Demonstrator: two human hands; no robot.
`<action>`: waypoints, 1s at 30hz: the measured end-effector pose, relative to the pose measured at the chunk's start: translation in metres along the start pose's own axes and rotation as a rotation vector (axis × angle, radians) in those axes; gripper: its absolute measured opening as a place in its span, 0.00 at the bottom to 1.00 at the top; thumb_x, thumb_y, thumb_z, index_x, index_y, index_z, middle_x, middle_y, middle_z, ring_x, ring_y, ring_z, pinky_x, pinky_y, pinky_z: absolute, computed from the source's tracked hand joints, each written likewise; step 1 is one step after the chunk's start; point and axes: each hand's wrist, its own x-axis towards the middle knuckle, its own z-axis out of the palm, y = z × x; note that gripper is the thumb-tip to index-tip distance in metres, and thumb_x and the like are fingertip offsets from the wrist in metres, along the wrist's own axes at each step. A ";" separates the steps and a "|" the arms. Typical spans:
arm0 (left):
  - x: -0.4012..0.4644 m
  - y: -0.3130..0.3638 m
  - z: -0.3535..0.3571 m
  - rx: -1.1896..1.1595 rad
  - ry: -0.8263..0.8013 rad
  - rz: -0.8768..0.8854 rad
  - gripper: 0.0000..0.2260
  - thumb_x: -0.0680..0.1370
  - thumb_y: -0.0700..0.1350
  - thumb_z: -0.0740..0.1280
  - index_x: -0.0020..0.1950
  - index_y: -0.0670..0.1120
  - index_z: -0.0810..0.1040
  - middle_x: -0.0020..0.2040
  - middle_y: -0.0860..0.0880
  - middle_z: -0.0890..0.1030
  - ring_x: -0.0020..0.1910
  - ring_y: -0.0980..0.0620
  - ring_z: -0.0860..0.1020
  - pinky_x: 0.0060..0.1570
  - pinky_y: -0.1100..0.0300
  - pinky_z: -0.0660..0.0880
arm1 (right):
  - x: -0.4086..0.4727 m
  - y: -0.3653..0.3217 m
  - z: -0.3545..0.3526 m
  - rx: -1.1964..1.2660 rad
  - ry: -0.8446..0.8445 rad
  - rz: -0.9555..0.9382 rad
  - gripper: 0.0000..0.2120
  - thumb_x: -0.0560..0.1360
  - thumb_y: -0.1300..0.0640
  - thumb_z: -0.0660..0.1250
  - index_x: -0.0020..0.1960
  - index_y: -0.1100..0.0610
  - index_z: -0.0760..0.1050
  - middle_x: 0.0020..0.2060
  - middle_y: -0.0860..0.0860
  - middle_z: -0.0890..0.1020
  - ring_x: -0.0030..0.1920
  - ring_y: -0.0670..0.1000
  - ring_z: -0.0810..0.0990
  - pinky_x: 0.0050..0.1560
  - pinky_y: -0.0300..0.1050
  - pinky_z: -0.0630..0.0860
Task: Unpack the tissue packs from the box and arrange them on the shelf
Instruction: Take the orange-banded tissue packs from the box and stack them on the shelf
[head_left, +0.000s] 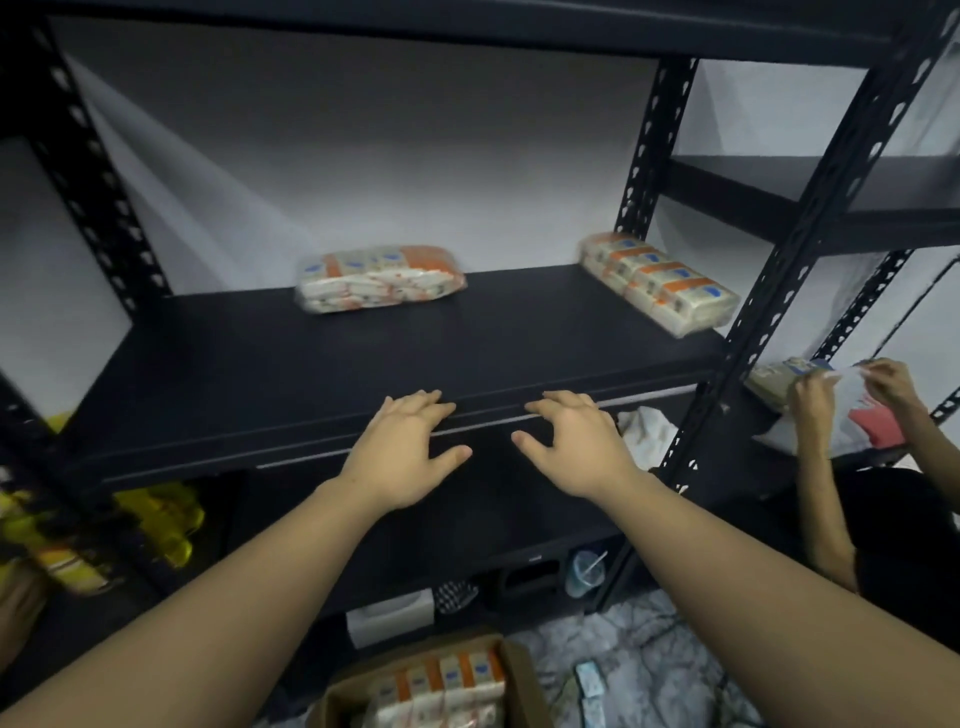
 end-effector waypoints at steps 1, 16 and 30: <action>-0.012 -0.002 0.000 -0.006 0.008 0.000 0.33 0.80 0.64 0.65 0.82 0.52 0.64 0.82 0.51 0.62 0.82 0.51 0.56 0.82 0.48 0.49 | -0.009 -0.006 0.003 0.002 -0.005 -0.001 0.28 0.80 0.36 0.64 0.75 0.49 0.73 0.76 0.50 0.70 0.77 0.53 0.64 0.73 0.54 0.64; -0.057 -0.017 0.004 -0.047 0.067 -0.054 0.32 0.80 0.61 0.67 0.81 0.51 0.65 0.80 0.51 0.65 0.80 0.50 0.59 0.80 0.50 0.56 | -0.057 -0.025 0.019 0.032 -0.014 0.037 0.27 0.80 0.37 0.64 0.74 0.50 0.74 0.72 0.49 0.75 0.73 0.54 0.70 0.73 0.53 0.67; -0.138 -0.093 0.197 -0.150 -0.301 -0.307 0.32 0.79 0.60 0.69 0.80 0.49 0.67 0.76 0.49 0.70 0.75 0.47 0.66 0.73 0.51 0.67 | -0.116 0.037 0.199 0.117 -0.384 0.142 0.29 0.78 0.36 0.65 0.73 0.52 0.76 0.68 0.52 0.79 0.68 0.57 0.74 0.68 0.53 0.73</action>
